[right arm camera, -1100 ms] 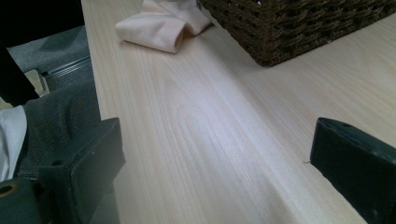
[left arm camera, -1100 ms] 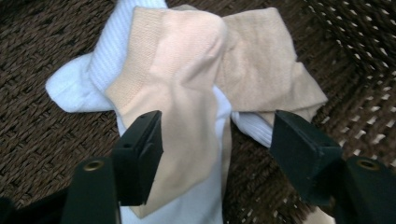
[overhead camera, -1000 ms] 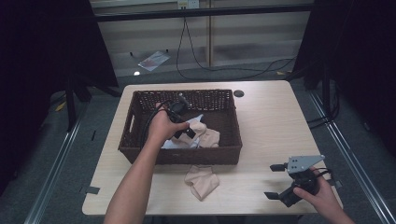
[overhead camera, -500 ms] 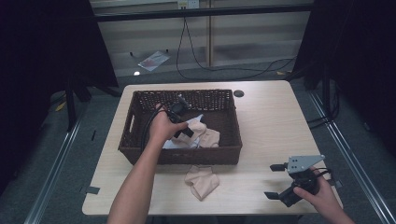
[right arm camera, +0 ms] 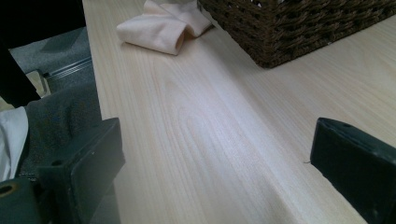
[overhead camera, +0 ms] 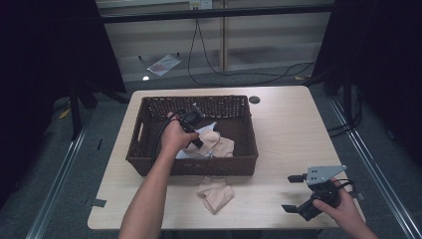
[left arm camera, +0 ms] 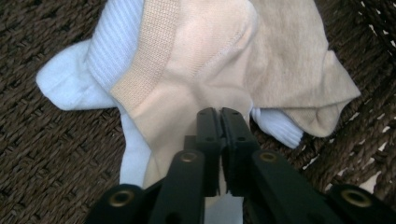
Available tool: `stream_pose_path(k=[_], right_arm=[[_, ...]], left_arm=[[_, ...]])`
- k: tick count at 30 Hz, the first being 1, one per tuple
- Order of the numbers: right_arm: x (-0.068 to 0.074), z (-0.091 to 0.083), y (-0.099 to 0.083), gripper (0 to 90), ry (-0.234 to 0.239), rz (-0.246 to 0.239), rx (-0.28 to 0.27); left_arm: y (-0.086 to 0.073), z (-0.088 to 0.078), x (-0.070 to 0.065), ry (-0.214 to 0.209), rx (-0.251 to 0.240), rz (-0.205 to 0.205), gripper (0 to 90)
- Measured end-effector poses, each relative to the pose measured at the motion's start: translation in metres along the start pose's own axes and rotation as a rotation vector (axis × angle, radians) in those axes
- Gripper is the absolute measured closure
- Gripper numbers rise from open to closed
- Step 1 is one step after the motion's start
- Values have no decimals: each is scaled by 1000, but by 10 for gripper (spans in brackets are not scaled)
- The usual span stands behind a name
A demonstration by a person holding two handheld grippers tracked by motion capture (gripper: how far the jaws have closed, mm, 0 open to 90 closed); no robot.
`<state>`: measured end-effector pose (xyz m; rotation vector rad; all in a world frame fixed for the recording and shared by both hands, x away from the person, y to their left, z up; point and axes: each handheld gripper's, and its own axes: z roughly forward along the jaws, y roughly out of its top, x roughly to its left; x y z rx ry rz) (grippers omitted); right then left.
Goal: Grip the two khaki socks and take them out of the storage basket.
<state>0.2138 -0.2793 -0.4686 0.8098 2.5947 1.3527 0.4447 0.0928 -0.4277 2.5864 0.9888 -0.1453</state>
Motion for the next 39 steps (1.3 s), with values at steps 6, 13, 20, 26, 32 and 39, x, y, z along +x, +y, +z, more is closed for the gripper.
stream_pose_path(k=[6, 13, 20, 26, 32, 39], right_arm=[[0, -1, 0, 26, 0, -2, -3], [0, -1, 0, 26, -1, -1, -3], [0, 0, 0, 26, 2, -3, -6], [0, 0, 0, 26, 5, 0, -3], [0, 0, 0, 26, 0, 0, 2], [0, 0, 0, 27, 1, 3, -1]], left_arm=[[2, -16, -1, -9, 2, -7, 891], [3, -47, -7, -21, -13, -4, 891], [3, -76, -14, -32, -23, 0, 891], [3, -98, -17, -53, -26, 4, 891], [5, -116, -25, -74, -29, 11, 891], [10, -133, -34, -90, -21, 43, 890]])
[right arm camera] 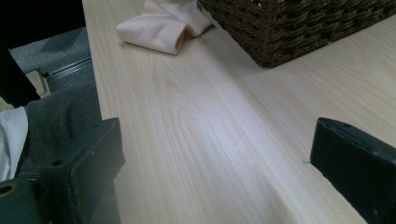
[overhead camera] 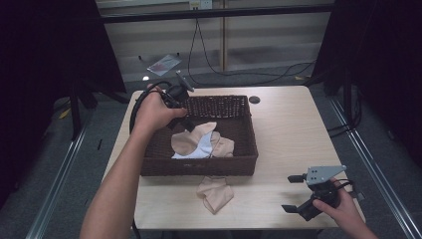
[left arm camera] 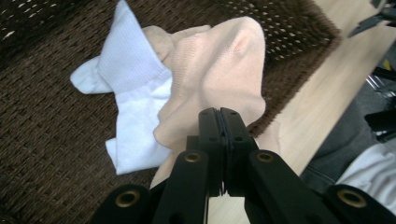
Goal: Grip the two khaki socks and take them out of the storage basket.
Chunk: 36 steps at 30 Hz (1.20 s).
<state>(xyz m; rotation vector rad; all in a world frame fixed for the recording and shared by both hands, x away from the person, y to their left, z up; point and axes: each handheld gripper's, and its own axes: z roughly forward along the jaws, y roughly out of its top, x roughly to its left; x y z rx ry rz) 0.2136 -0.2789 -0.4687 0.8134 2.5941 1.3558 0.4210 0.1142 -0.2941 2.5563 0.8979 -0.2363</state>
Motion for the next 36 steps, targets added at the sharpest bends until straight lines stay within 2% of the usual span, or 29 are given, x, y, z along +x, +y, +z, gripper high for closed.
stream_pose_path(k=[3, 11, 20, 21, 31, 36], right_arm=[[0, 0, 0, 26, 1, -1, 0], [0, 0, 0, 26, 2, 0, 2], [0, 1, 0, 26, 5, -1, 4], [0, 1, 0, 26, 4, 0, 4], [0, 1, 0, 26, 7, -2, 3], [0, 1, 0, 26, 5, -2, 4]], left_arm=[[1, -4, -3, -12, 11, 15, 890], [2, -12, -16, -43, 2, 55, 890], [-1, -21, -29, -49, 8, 87, 889], [-2, -21, -30, -62, 7, 95, 889], [-6, -22, -42, -72, 31, 133, 889], [-8, -17, -48, -79, 34, 148, 888]])
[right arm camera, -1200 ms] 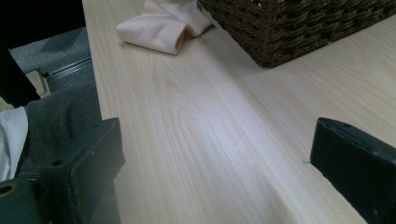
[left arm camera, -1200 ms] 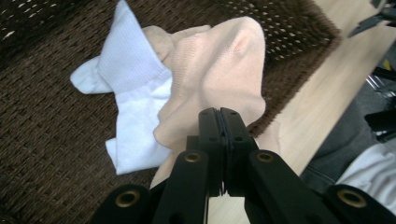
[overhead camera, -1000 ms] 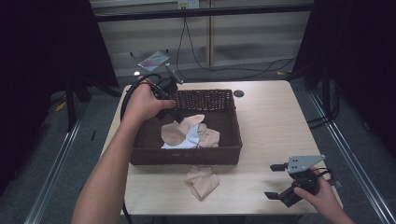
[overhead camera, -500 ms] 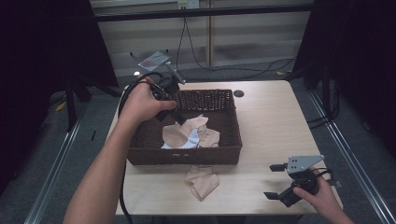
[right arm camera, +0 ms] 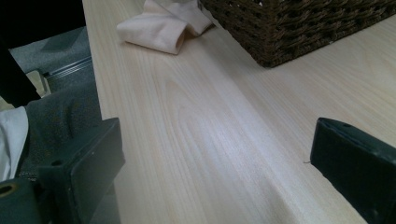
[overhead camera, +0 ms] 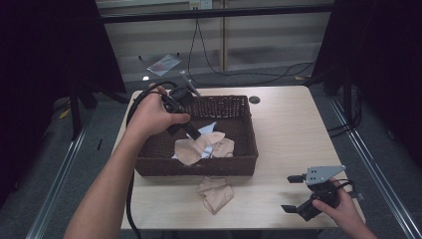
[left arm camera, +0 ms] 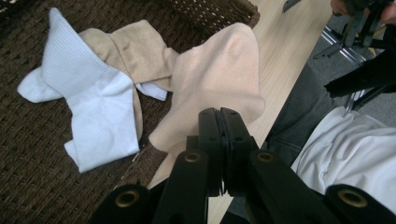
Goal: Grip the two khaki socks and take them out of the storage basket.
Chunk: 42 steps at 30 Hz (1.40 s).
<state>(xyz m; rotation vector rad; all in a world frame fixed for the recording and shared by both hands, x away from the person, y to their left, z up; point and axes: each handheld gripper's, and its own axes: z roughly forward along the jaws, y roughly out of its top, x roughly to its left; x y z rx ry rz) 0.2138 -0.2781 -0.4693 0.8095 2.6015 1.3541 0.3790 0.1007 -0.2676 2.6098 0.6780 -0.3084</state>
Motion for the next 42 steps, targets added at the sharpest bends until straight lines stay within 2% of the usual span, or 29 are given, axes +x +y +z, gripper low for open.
stream_pose_path(k=[8, 10, 24, 25, 27, 28, 30, 32, 34, 37, 39, 42], right_arm=[[0, 0, 0, 26, -1, -2, 1], [0, 0, 0, 26, -2, -2, -1], [1, -1, -1, 26, -7, 2, 2], [1, -1, -1, 26, -7, 2, 1], [1, -2, -1, 26, -5, 3, -1], [1, -2, -1, 26, -6, 2, -1], [1, -1, -1, 26, -5, 2, 3], [1, -1, -1, 26, -5, -1, 4], [1, -1, -1, 26, -4, 2, 3], [1, -2, -1, 26, -4, 0, 3], [1, -1, -1, 26, -5, -4, 3], [1, -2, -1, 26, -5, -3, 2]], left_arm=[[-4, 8, -10, -25, -10, 28, 888], [-5, 11, -12, -28, 0, 41, 888], [-16, 41, -24, -71, 16, 88, 882], [-17, 44, -24, -71, 9, 91, 860], [-19, 49, -23, -74, -7, 107, 681], [-20, 51, -24, -75, -7, 105, 654], [-20, 54, -24, -66, -14, 127, 539], [-21, 55, -24, -56, -24, 121, 461], [-22, 56, -25, -40, -11, 131, 416], [-23, 58, -26, -33, -16, 130, 334], [-25, 61, -26, -11, -19, 133, 294], [-29, 67, -26, -3, -32, 132, 258]])
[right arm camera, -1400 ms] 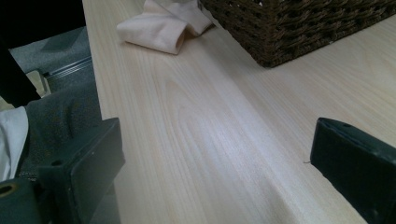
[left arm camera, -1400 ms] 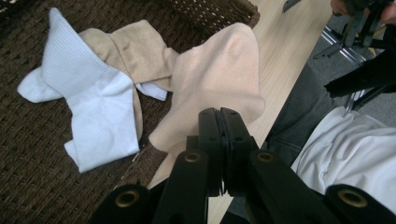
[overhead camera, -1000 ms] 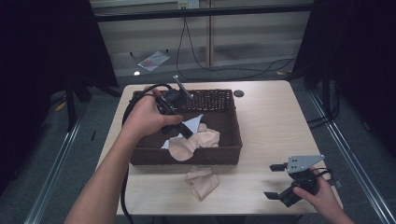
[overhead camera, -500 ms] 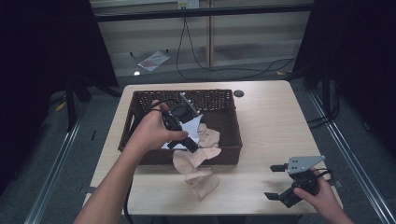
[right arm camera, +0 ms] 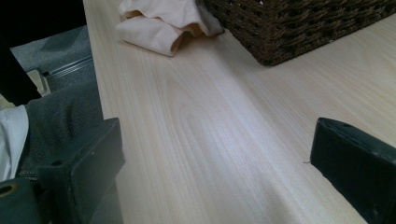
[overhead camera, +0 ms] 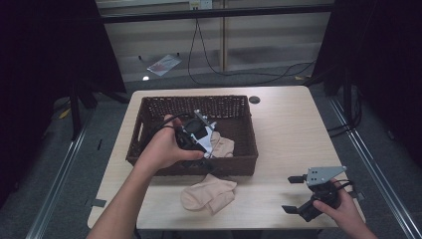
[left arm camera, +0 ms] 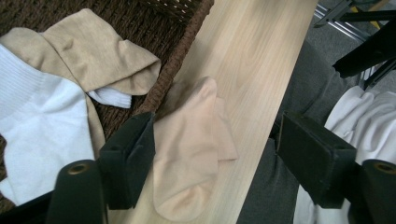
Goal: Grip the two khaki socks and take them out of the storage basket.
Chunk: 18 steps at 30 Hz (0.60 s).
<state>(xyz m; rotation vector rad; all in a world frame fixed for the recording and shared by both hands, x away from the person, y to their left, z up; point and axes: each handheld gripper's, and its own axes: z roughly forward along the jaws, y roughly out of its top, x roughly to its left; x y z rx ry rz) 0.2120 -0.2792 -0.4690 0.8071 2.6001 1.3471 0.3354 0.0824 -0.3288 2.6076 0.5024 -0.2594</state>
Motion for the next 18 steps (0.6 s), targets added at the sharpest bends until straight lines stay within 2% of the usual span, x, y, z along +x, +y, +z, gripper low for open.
stream_pose_path(k=[9, 12, 16, 18], right_arm=[[0, 0, 0, 26, 0, 2, 0], [0, 0, 0, 26, 0, 1, 1], [0, 0, 0, 26, 1, 0, 2], [0, 0, 0, 26, 0, -2, -1]], left_arm=[[-14, 15, -2, 35, -22, 17, 179], [-20, 20, -2, 36, -47, 16, 165], [-25, 24, -4, 51, -43, 21, 146], [-27, 27, -5, 45, -52, 23, 145]])
